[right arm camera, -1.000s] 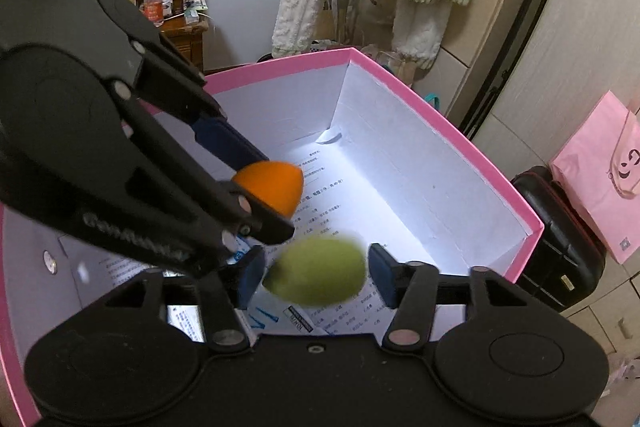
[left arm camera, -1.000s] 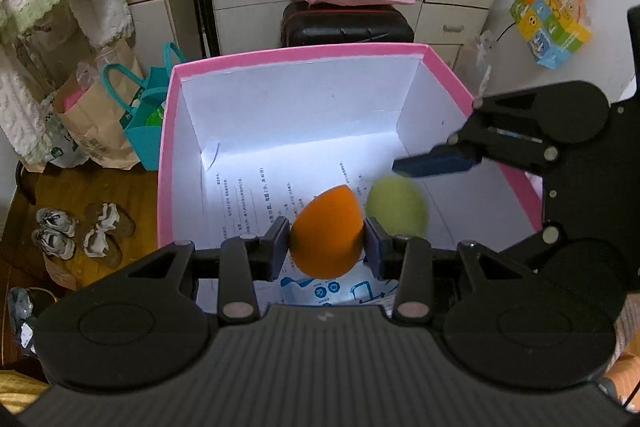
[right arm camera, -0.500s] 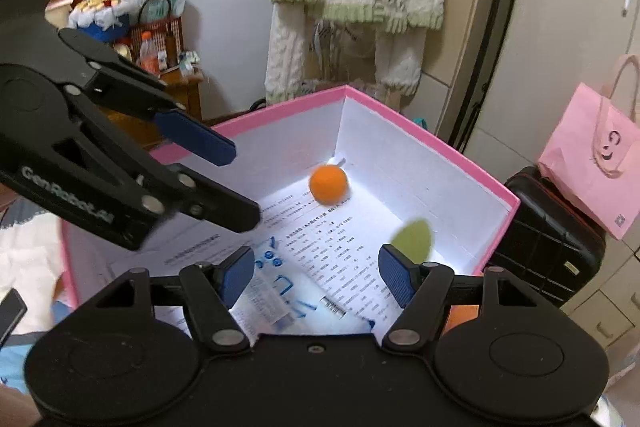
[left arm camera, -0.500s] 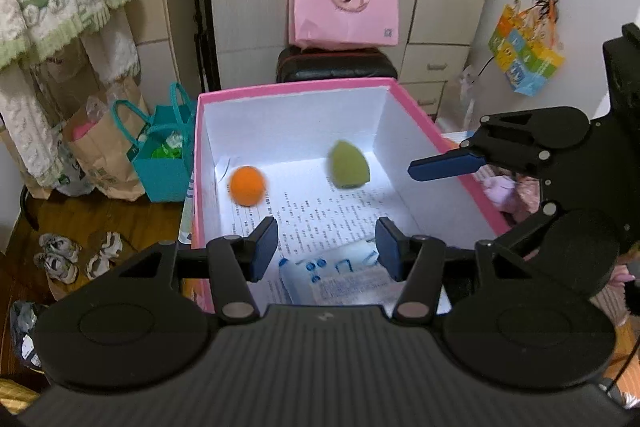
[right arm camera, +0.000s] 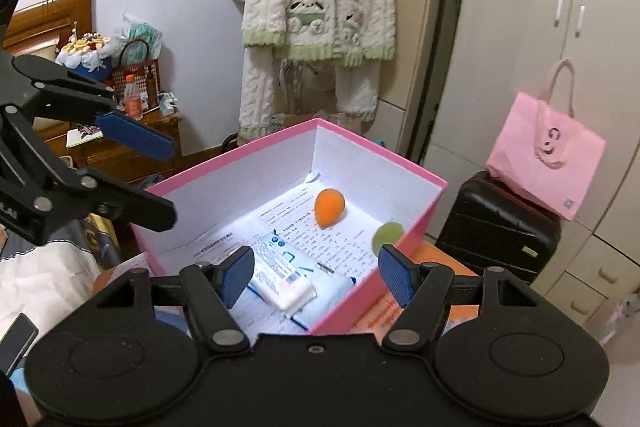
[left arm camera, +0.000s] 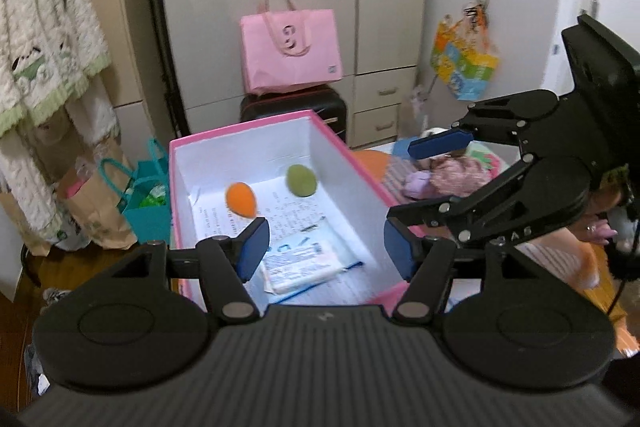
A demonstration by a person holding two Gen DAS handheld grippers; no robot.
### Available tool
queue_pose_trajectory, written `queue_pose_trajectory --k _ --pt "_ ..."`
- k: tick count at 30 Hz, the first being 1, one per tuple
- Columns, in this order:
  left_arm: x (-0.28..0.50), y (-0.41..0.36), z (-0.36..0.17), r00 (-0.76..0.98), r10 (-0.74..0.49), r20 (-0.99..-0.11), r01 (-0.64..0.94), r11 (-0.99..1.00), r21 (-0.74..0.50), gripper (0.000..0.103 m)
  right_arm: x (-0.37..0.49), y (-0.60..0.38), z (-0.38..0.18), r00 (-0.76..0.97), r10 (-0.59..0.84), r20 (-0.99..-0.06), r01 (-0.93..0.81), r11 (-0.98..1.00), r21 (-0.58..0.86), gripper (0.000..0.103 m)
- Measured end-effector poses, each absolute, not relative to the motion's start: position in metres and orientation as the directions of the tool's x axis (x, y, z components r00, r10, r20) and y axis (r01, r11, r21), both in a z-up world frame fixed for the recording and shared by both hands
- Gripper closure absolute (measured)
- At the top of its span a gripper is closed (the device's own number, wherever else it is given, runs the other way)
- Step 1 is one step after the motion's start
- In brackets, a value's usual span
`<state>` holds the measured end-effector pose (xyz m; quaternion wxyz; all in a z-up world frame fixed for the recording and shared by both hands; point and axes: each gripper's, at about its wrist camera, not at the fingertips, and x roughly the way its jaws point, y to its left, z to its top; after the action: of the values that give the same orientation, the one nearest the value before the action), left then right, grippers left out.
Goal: Organize soft objects
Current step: 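Withdraw both tools from the box back toward the table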
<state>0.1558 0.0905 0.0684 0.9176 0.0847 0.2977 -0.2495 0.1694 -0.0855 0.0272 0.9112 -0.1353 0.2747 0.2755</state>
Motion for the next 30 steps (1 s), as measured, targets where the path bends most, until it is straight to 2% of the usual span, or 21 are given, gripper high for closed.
queue_pose_trajectory --k 9,13,22,30 --pt "0.104 0.070 0.081 0.714 -0.432 -0.550 0.552 0.831 0.065 0.037 0.122 -0.114 0.043 0.723 0.413 -0.554 -0.543 0.835 -0.086 0.029" --pt "0.084 0.058 0.078 0.692 -0.478 -0.541 0.589 0.807 0.042 0.036 0.100 -0.125 0.049 0.735 0.411 -0.539 -0.541 0.835 -0.101 0.029" --pt "0.057 0.026 0.069 0.624 -0.536 -0.569 0.679 0.732 0.056 0.035 0.056 -0.161 0.036 0.759 0.352 -0.547 -0.494 0.859 -0.132 0.029" --pt "0.057 -0.016 0.051 0.540 -0.582 -0.608 0.748 0.663 0.030 0.035 0.048 -0.208 0.014 0.767 0.327 -0.551 -0.411 0.911 -0.032 0.029"
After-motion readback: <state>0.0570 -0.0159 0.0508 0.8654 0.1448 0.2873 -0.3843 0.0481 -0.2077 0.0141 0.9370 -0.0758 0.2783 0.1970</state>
